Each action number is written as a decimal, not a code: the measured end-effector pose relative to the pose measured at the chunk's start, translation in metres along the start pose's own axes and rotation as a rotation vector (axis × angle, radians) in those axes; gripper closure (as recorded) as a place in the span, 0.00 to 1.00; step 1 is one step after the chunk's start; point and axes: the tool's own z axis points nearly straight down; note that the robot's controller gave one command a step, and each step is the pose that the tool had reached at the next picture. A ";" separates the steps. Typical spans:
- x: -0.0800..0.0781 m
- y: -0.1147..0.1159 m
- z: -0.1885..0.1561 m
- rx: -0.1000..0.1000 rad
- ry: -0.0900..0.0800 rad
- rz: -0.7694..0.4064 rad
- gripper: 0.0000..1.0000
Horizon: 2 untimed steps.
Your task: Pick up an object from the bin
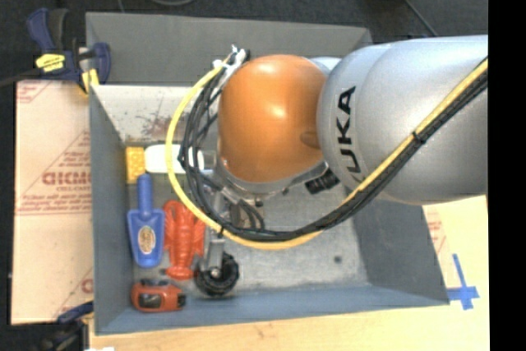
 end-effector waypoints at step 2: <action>-0.007 -0.021 0.035 -0.002 -0.013 -0.077 0.00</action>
Offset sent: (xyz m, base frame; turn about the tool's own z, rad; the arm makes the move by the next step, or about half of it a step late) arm 0.0110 -0.0511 -0.0981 -0.1943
